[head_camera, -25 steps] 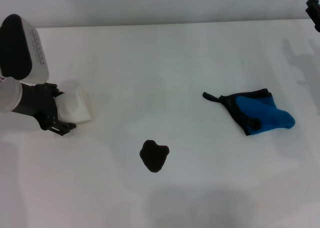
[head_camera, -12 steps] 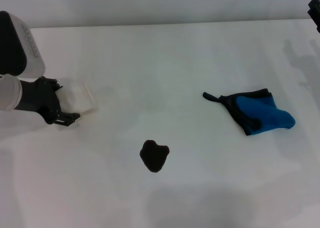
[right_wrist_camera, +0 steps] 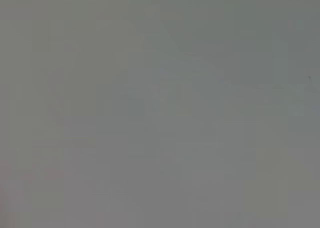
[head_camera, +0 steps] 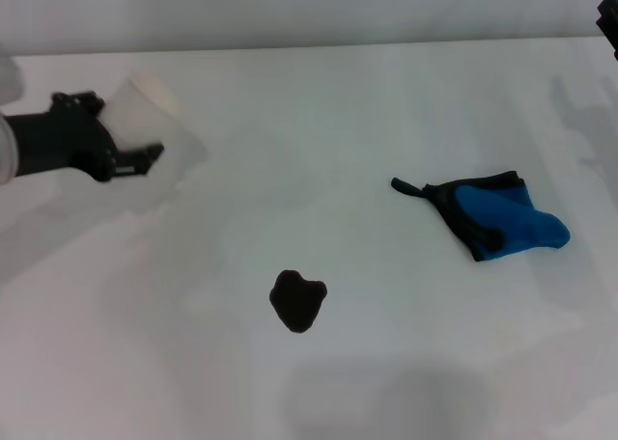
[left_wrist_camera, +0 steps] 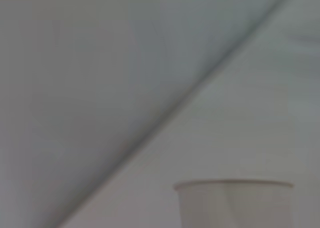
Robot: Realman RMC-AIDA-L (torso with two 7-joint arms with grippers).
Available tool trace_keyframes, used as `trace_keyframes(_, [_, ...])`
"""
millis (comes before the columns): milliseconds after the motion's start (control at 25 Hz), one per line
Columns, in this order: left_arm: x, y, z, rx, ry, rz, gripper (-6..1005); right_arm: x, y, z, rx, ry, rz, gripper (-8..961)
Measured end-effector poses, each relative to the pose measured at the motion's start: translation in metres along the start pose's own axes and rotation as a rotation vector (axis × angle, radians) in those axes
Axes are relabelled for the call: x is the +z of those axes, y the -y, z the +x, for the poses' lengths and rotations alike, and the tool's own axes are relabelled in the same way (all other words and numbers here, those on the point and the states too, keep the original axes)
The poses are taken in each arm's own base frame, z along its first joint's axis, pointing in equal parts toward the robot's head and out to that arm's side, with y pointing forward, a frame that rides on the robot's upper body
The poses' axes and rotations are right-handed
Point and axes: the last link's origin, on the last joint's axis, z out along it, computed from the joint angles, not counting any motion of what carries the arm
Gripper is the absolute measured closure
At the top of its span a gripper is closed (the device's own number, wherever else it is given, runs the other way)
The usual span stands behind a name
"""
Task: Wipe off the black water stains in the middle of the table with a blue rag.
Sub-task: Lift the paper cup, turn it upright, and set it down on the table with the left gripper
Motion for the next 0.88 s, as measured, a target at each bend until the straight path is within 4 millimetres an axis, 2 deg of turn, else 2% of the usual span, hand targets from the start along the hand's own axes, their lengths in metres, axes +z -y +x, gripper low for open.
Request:
trace_keyframes(240, [-0.016, -0.003, -0.018, -0.116, -0.228, 0.138, 236, 0.001, 0.0, 0.0, -0.008, -0.002, -0.002, 111])
trace_keyframes(400, [-0.014, -0.011, -0.037, -0.222, -0.322, 0.2, 235, 0.002, 0.0, -0.001, -0.007, -0.001, 0.0, 111])
trace_keyframes(480, [-0.013, -0.012, -0.039, -0.238, -0.333, 0.21, 235, 0.003, -0.001, -0.001, -0.007, -0.001, -0.002, 111])
trace_keyframes(520, [-0.004, -0.018, -0.048, -0.28, -0.349, 0.238, 235, 0.004, -0.002, -0.001, -0.008, -0.001, -0.004, 111])
trace_keyframes(880, [0.023, -0.041, -0.063, -0.269, -0.308, 0.277, 233, 0.006, -0.003, -0.002, -0.01, -0.002, -0.006, 111])
